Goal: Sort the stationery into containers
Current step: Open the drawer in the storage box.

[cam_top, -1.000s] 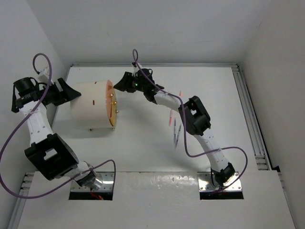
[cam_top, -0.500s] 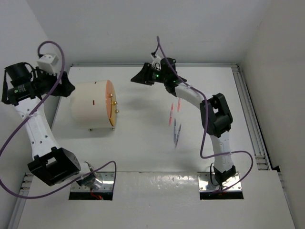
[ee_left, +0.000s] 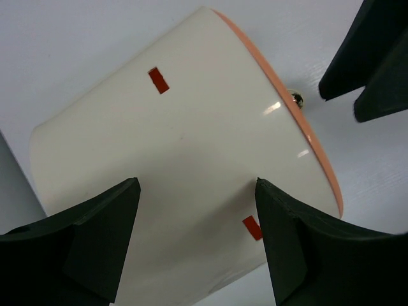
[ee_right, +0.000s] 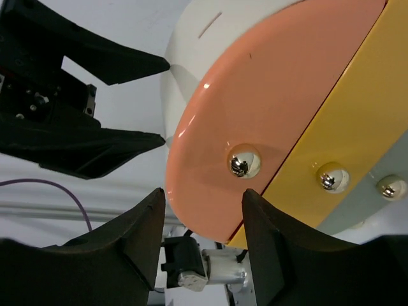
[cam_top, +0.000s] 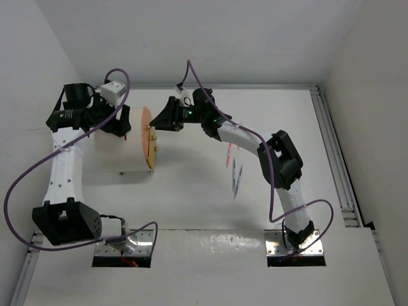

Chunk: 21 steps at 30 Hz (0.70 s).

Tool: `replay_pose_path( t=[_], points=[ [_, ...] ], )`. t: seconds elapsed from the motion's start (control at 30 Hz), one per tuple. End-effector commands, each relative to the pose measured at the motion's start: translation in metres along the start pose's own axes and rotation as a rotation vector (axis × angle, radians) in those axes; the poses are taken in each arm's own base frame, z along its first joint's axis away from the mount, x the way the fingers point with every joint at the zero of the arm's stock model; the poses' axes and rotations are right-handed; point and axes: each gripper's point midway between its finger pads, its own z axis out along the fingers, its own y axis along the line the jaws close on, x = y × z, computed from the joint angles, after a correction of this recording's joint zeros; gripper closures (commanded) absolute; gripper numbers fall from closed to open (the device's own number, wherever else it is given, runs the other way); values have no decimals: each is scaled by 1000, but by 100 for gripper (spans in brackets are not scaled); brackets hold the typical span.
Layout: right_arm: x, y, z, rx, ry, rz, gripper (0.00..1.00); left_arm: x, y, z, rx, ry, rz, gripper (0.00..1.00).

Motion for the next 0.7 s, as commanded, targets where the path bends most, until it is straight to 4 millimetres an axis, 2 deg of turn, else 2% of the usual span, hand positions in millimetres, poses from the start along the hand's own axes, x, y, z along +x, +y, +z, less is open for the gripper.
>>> replay_pose_path(
  t=[0.0, 0.07, 0.27, 0.43, 0.67],
  points=[
    [-8, 7, 7, -42, -18, 9, 49, 13, -5, 4, -41, 61, -12, 22],
    [-7, 8, 12, -46, -17, 4, 50, 11, -10, 8, -36, 64, -8, 22],
    [-3, -4, 21, -28, -19, 13, 50, 4, -20, 14, -33, 57, 12, 22],
    [-7, -8, 25, -35, -28, 11, 53, 9, -28, 21, -21, 81, 23, 22],
    [-7, 3, 34, -67, -21, -13, 55, 19, -31, 26, -28, 109, 19, 22]
  ],
)
